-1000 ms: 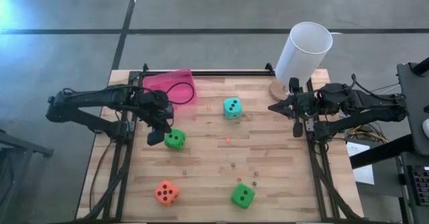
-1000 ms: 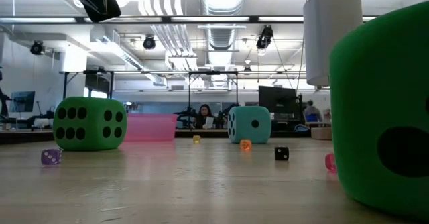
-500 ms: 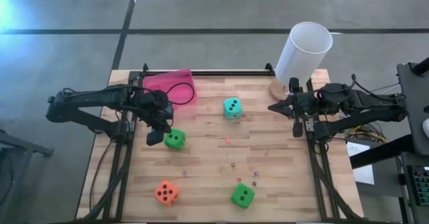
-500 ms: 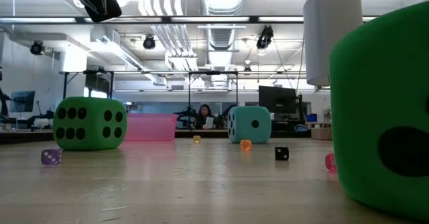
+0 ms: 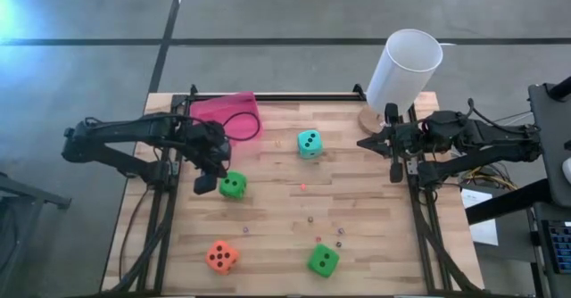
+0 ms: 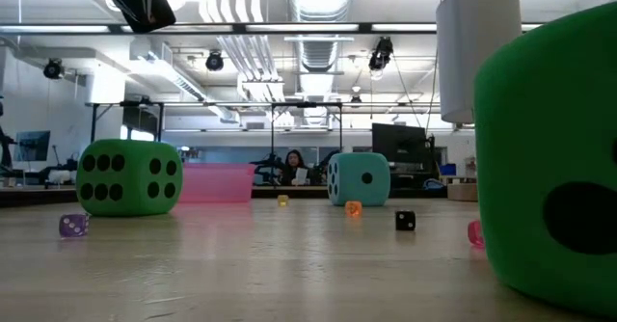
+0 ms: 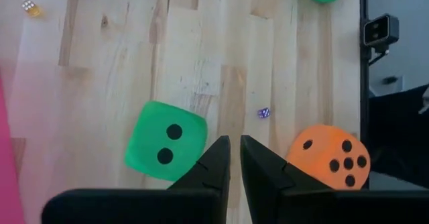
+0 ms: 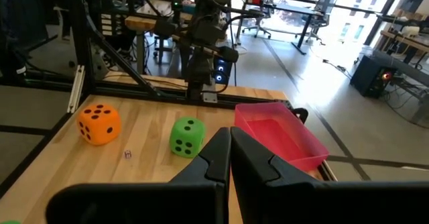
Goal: Pick & Place Dice
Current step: Put the top big green dice into the red bin
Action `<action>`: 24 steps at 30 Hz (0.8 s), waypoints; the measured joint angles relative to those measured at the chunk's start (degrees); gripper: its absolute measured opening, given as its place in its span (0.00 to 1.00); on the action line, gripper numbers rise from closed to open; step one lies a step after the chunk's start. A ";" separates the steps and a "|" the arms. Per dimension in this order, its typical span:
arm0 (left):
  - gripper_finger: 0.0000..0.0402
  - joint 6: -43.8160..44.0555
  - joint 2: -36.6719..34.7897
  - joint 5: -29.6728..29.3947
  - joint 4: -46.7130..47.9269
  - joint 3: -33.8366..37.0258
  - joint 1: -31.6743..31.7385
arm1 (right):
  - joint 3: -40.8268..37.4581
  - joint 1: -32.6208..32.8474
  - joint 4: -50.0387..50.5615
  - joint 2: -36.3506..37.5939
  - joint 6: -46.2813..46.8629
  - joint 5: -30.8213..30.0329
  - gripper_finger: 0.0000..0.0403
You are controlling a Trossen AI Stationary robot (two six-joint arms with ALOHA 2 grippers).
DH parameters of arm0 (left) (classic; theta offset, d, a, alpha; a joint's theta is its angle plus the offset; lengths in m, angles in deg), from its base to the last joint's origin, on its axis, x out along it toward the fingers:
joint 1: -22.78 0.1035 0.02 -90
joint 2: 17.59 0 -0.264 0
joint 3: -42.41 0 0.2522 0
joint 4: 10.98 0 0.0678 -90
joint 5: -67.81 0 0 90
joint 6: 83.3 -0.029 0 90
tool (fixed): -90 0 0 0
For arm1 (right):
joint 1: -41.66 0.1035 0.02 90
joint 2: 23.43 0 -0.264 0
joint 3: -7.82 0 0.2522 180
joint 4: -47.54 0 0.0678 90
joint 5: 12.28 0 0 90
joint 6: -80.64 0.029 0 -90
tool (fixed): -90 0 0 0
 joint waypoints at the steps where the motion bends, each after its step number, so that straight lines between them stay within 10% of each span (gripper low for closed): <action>1: 0.11 -0.41 -0.05 0.00 -0.16 0.30 0.00 | 0.00 0.00 0.01 0.00 0.00 0.01 0.02; 24: 0.90 -8.89 0.11 -4.58 -11.23 15.59 0.26 | 0.00 -0.02 0.01 0.00 0.00 0.12 0.02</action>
